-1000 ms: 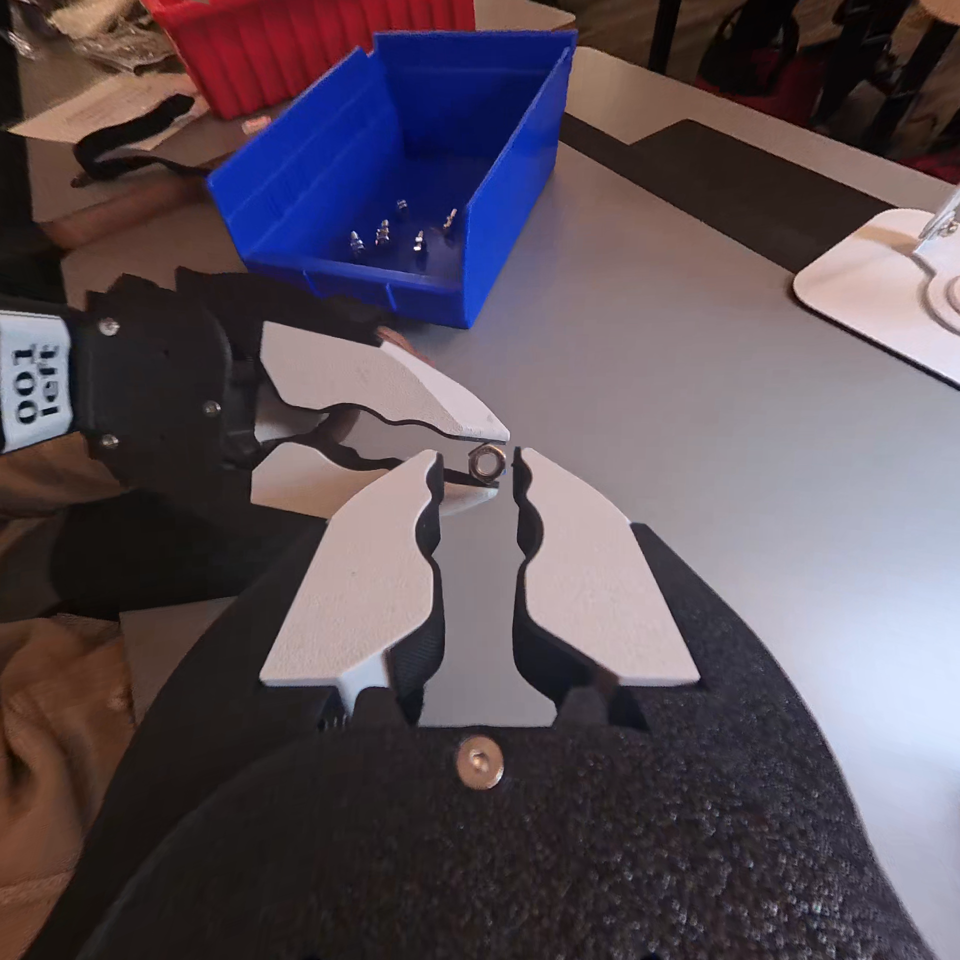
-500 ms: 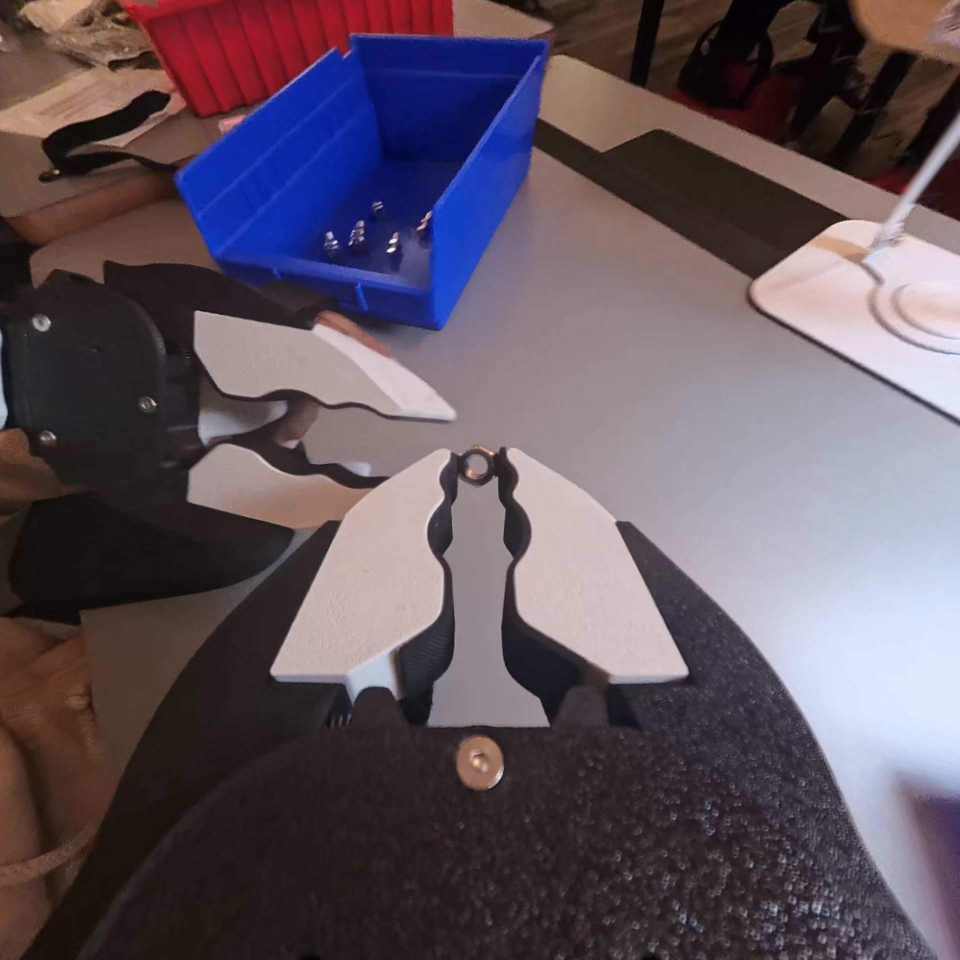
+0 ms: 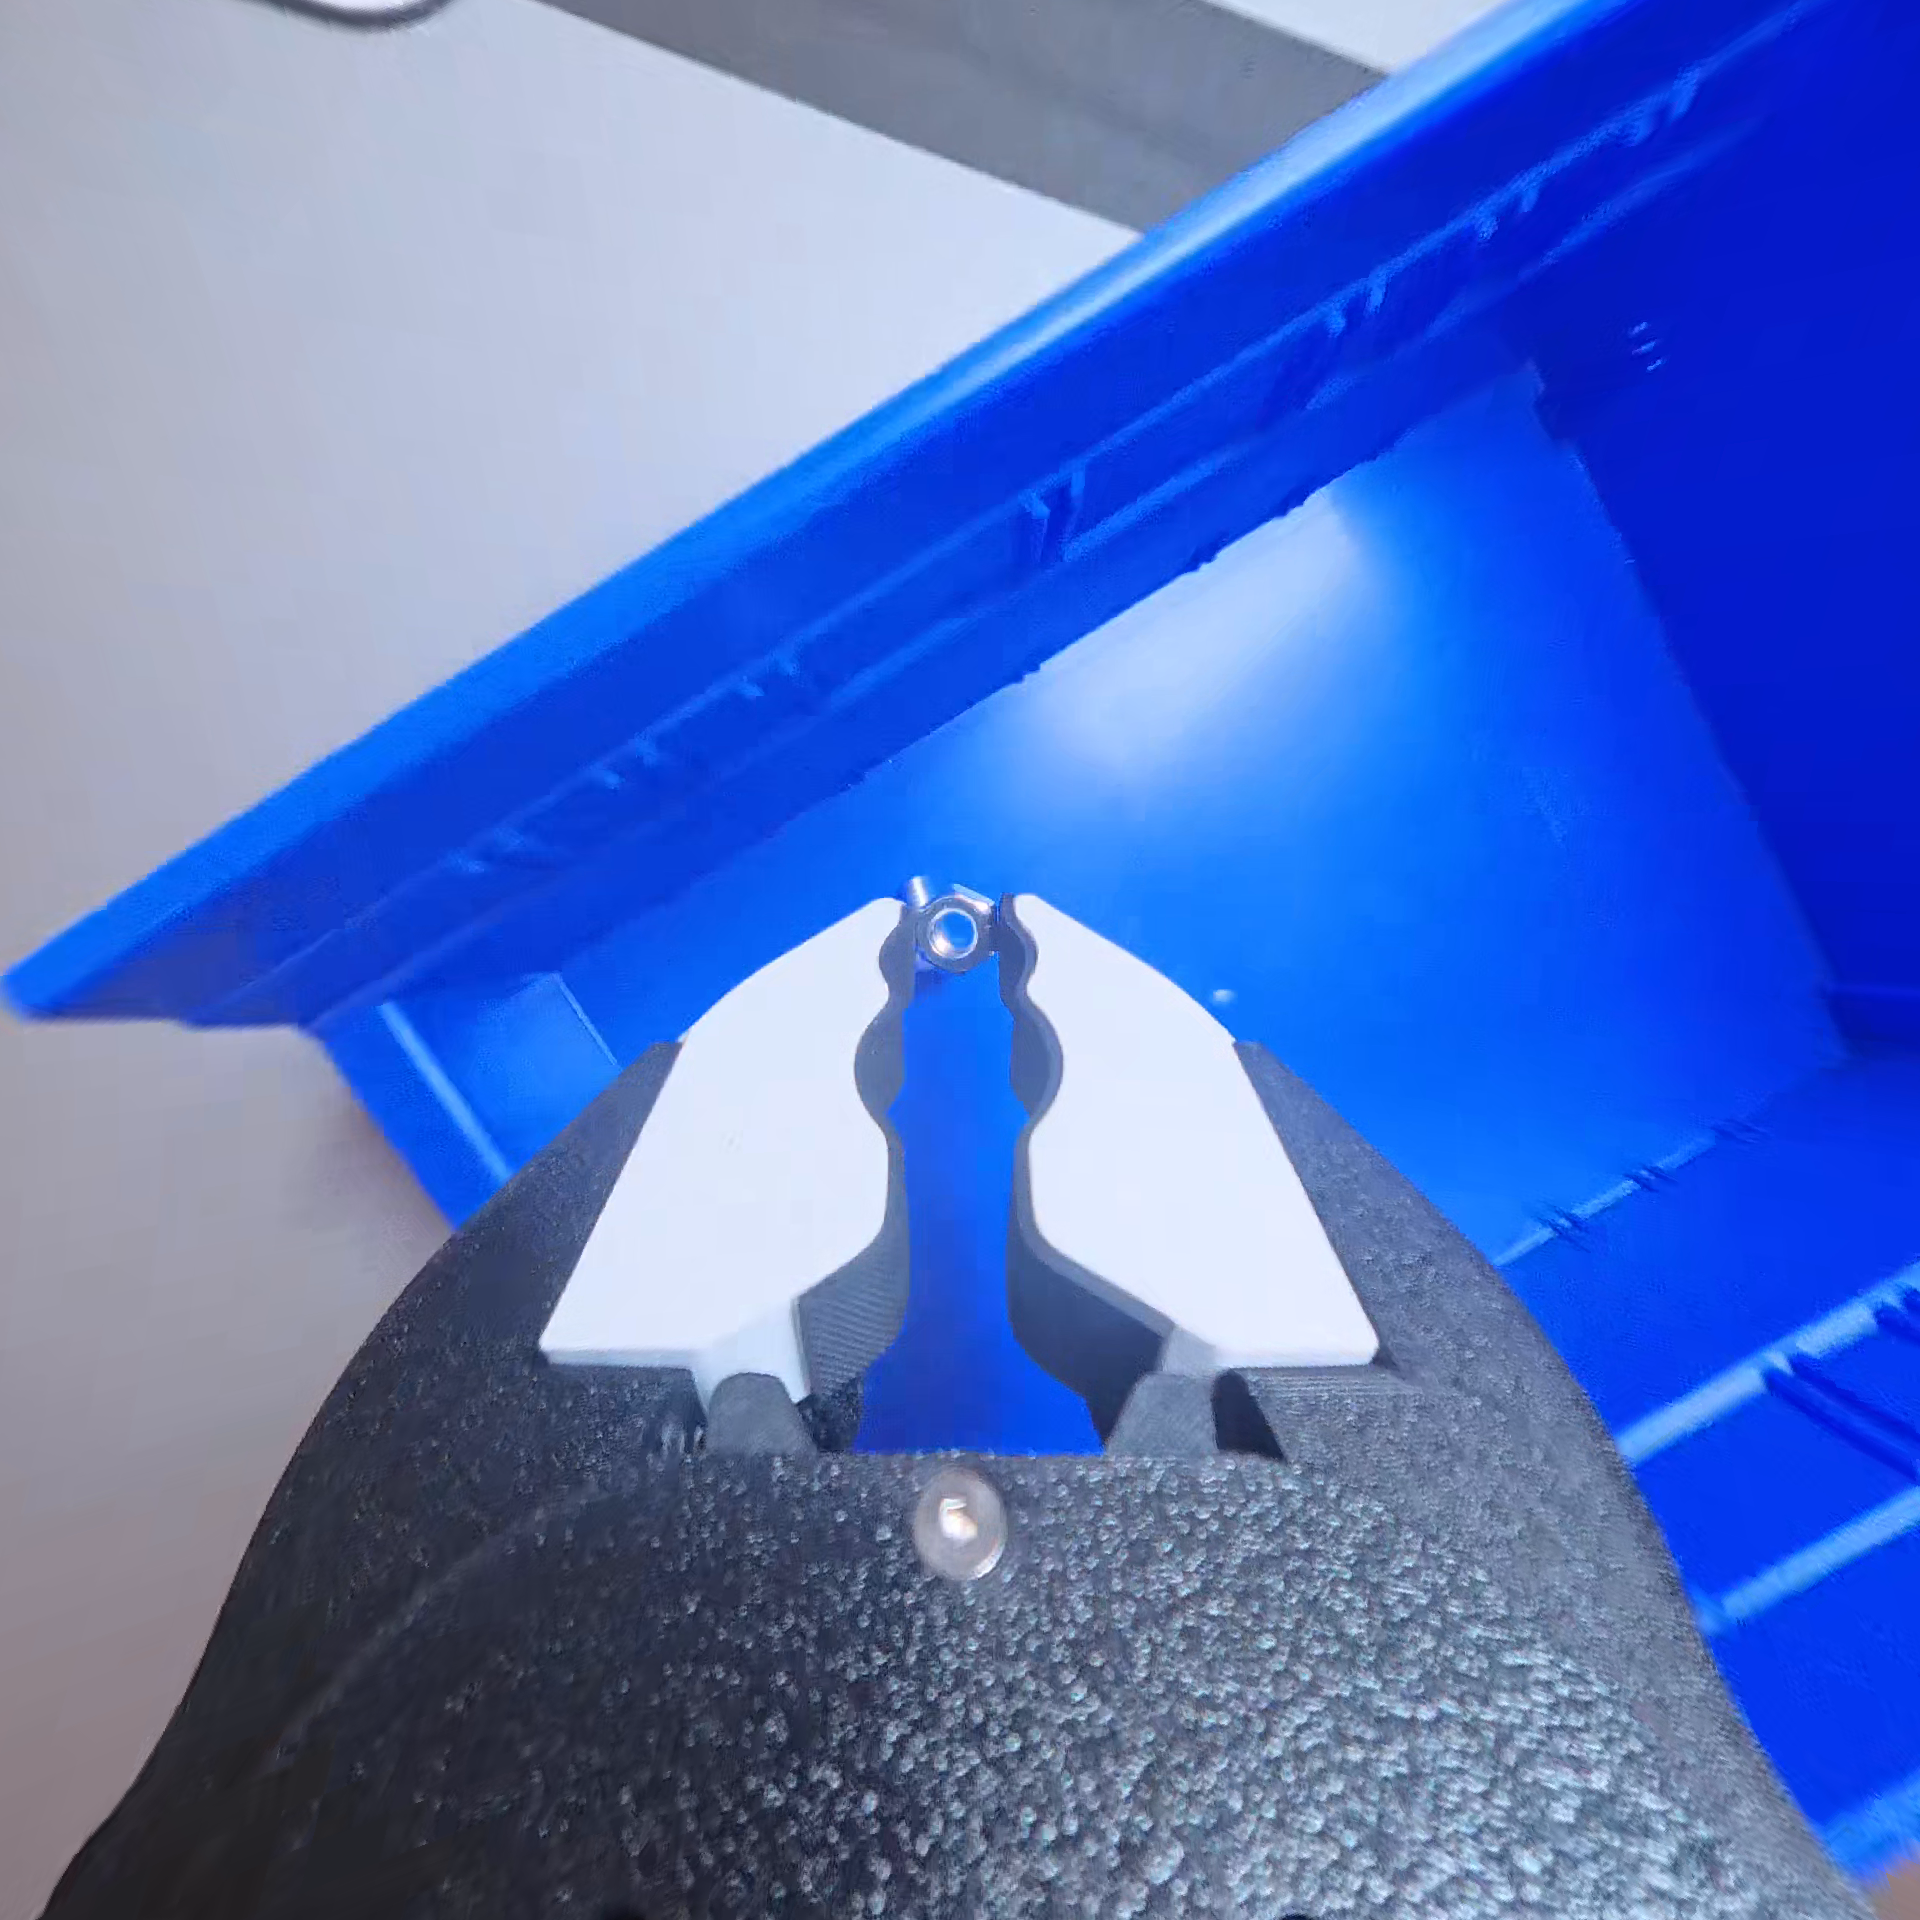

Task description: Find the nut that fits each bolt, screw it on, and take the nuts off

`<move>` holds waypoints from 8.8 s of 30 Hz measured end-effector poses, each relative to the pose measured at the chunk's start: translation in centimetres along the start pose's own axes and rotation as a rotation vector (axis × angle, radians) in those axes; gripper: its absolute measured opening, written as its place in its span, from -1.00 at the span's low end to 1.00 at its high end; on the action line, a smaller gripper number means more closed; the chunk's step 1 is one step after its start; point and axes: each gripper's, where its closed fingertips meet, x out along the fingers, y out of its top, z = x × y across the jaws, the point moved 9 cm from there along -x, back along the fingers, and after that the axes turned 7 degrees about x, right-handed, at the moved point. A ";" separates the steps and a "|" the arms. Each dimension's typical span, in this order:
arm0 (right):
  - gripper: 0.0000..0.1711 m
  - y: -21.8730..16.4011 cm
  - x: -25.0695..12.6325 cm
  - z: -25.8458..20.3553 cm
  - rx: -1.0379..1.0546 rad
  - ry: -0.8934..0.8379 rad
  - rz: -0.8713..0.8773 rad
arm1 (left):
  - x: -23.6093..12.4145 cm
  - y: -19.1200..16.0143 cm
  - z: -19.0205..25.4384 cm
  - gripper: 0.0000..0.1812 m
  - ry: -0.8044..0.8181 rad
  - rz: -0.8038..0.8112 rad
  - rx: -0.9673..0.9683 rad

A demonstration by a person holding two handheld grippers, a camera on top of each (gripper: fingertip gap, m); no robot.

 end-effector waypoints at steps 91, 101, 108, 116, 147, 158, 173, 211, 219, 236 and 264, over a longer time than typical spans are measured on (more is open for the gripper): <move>-0.83 -12.1 -6.7 -25.5 -0.312 1.260 0.724 | 0.5 3.6 2.9 -0.76 -0.059 0.063 0.374; -0.83 -14.7 -6.7 -28.2 -0.723 0.949 0.912 | -0.9 2.7 1.1 -0.83 -0.511 0.262 -0.204; -0.83 -15.0 -6.8 -28.4 -0.756 0.909 0.940 | -0.9 2.5 1.5 -0.92 -0.512 0.220 -0.163; -0.82 -15.3 -6.8 -28.5 -0.765 0.883 0.930 | -0.9 2.5 1.8 -0.92 -0.510 0.230 -0.162; -0.83 -14.4 -6.7 -27.7 -0.552 1.055 0.838 | -0.6 2.3 1.6 -0.65 -0.506 0.236 -0.272; -0.83 -13.4 -6.1 -26.5 -0.445 1.021 0.806 | -1.3 2.5 0.9 -0.89 -0.509 0.261 -0.283; -0.83 -13.8 -6.1 -27.4 -0.481 1.049 0.783 | -0.5 2.1 1.0 -0.63 -0.474 0.218 -0.305; -0.83 -13.9 -6.1 -27.6 -0.492 1.043 0.768 | -0.3 2.0 1.2 -0.59 -0.468 0.199 -0.291; -0.83 -13.1 -6.0 -26.4 -0.417 1.009 0.787 | -1.1 2.4 0.7 -0.81 -0.505 0.217 -0.299; -0.83 -13.7 -5.7 -27.4 -0.471 1.030 0.754 | -0.4 2.1 1.1 -0.61 -0.433 0.202 -0.277; -0.83 -13.8 -5.4 -27.7 -0.478 1.026 0.733 | -0.2 2.0 1.4 -0.64 -0.439 0.191 -0.269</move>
